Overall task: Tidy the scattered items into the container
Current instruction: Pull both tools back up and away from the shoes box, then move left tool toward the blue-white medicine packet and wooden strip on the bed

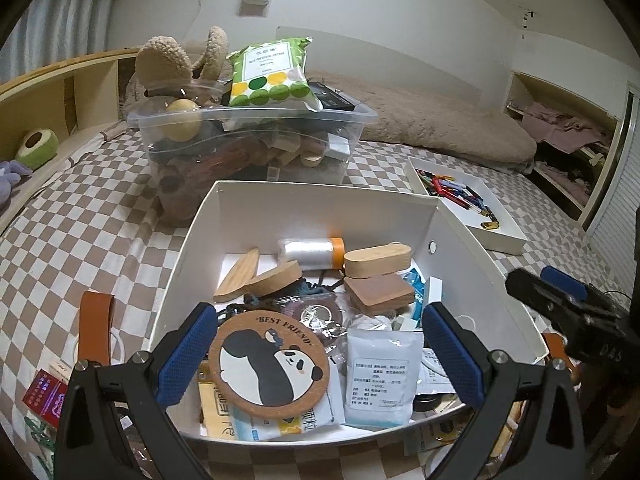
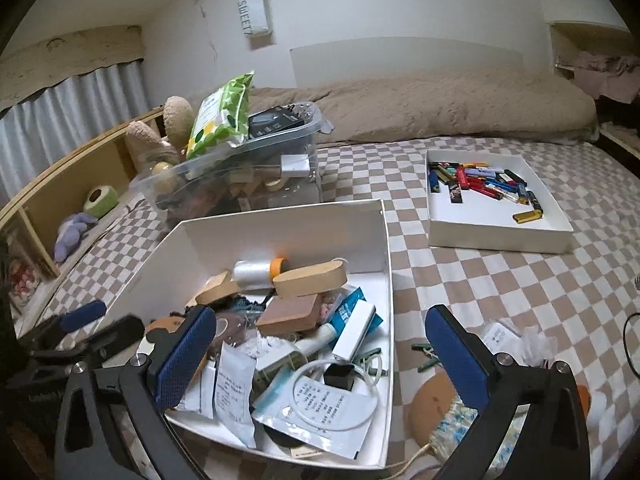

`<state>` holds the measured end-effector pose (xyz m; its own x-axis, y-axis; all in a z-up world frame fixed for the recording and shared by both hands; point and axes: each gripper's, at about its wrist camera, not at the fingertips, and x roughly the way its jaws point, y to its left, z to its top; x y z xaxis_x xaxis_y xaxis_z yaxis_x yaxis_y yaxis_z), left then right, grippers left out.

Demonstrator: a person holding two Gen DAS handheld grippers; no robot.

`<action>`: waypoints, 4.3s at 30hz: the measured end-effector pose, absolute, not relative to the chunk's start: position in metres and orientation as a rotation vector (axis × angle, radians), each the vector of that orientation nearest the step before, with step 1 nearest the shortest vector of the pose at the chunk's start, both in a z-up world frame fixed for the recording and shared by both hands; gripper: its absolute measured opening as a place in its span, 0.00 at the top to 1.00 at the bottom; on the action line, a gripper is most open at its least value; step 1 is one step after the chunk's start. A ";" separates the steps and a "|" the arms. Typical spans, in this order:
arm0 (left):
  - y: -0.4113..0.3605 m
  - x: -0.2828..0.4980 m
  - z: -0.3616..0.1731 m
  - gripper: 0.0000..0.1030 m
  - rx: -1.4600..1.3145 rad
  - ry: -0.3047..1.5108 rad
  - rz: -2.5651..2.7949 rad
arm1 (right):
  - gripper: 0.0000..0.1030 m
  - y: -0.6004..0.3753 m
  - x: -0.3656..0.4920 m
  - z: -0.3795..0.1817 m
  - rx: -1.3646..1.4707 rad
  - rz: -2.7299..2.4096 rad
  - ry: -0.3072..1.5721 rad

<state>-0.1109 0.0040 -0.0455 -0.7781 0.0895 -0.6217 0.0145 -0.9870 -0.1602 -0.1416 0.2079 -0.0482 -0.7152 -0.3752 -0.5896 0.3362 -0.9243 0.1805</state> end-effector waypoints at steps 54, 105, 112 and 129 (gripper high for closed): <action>-0.009 -0.041 -0.027 0.00 -0.941 -0.231 3.010 | 0.00 0.213 -0.063 -0.045 0.812 -2.609 -0.005; 0.053 0.086 -0.157 0.00 -1.341 0.119 2.742 | 0.00 0.205 0.000 -0.121 1.080 -2.505 0.039; 0.047 0.085 -0.171 0.00 -1.456 0.133 2.733 | 0.00 0.208 -0.001 -0.121 1.081 -2.499 0.030; 0.007 0.032 -0.179 0.00 -1.578 0.053 2.795 | 0.00 0.211 -0.002 -0.122 1.085 -2.482 0.012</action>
<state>0.0324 0.0066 -0.1786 -0.5153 -0.0759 -0.8536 0.0437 -0.9971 0.0623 -0.0023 0.2107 -0.1220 -0.6017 -0.3811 -0.7020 0.3881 -0.9076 0.1601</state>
